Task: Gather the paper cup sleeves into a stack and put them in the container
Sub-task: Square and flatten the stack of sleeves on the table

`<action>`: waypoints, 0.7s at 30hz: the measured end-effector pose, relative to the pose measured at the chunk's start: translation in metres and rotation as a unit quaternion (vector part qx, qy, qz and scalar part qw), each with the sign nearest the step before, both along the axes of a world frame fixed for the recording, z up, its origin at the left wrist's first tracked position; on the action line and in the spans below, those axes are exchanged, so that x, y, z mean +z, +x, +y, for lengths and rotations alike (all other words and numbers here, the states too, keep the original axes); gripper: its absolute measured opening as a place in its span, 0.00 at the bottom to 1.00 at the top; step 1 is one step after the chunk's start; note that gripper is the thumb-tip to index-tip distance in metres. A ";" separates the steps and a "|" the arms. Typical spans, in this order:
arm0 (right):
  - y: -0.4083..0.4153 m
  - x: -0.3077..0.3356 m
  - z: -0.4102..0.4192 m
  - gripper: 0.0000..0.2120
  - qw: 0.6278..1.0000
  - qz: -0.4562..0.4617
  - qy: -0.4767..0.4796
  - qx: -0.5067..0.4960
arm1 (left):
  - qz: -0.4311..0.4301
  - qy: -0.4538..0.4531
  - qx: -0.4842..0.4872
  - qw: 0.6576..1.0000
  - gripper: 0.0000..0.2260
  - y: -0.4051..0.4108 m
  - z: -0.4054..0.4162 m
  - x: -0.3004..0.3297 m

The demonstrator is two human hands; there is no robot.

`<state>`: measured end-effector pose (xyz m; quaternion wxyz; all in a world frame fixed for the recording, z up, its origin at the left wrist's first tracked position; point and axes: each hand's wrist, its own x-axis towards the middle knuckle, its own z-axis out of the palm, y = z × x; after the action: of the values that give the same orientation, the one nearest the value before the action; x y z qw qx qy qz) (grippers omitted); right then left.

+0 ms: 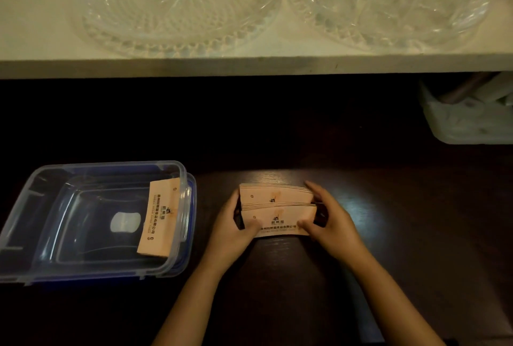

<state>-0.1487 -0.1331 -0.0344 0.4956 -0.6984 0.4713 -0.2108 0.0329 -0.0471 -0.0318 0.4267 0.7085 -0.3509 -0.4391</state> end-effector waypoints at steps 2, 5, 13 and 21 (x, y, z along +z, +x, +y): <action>-0.004 -0.001 0.008 0.39 0.997 0.018 -0.074 0.009 | 0.066 -0.041 0.039 0.996 0.26 -0.011 0.004 0.003; -0.008 0.003 0.017 0.40 0.984 0.036 -0.172 0.035 | 0.143 -0.092 0.178 0.969 0.17 -0.030 0.005 0.015; -0.017 -0.002 0.043 0.39 0.963 0.097 -0.250 0.031 | 0.153 -0.078 0.277 0.945 0.05 -0.039 0.001 0.010; 0.006 -0.018 0.068 0.38 0.982 0.056 -0.160 -0.080 | 0.207 -0.109 0.201 0.951 0.14 -0.044 0.003 0.000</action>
<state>-0.1426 -0.0650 -0.0525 0.3316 -0.7392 0.5132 -0.2831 -0.0113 -0.0441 -0.0315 0.6441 0.6067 -0.1512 -0.4406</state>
